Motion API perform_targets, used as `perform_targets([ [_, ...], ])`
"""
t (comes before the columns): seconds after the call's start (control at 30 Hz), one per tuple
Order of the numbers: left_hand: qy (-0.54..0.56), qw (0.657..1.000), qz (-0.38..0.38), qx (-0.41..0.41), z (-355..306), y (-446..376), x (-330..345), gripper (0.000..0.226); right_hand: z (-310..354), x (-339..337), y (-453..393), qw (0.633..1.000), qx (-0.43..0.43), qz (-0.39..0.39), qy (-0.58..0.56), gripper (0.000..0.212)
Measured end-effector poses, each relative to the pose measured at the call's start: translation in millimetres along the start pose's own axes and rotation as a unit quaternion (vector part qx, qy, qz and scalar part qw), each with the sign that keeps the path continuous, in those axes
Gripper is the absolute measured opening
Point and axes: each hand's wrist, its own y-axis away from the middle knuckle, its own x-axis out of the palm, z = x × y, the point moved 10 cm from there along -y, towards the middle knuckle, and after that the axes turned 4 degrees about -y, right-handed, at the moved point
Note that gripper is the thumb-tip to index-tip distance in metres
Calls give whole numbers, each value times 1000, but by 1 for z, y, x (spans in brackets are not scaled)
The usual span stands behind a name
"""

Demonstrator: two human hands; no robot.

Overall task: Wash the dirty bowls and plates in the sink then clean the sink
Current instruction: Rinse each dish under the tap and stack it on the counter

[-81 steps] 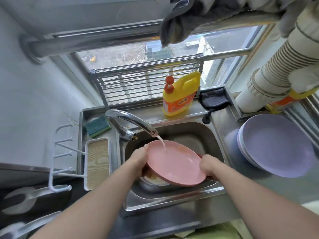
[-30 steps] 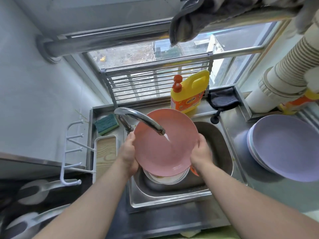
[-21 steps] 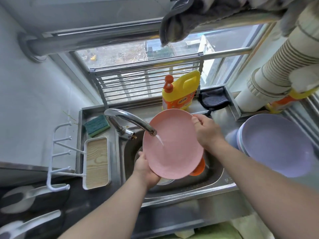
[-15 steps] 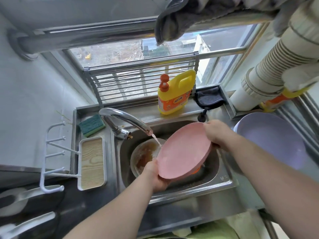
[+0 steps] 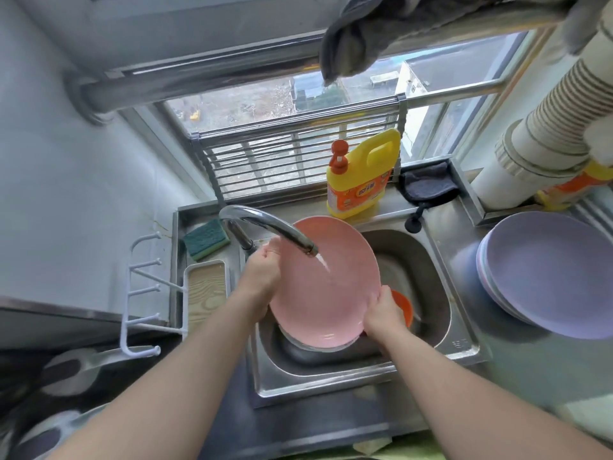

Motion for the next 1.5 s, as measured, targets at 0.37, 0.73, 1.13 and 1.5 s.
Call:
perform_targets([
  [0.37,322,911,88,-241,122,18,59,76,114,-75,-1,978,-203,-22,41,22],
  [0.73,331,850,194,-362,134,48,97,45,120,-113,27,955,-183,232,23,20],
  [1.13,387,834,109,-378,176,45,84,81,119,-45,33,962,-229,129,71,34],
  [1.5,393,844,40,-363,196,26,46,57,90,-16,-24,986,-109,59,-108,40],
])
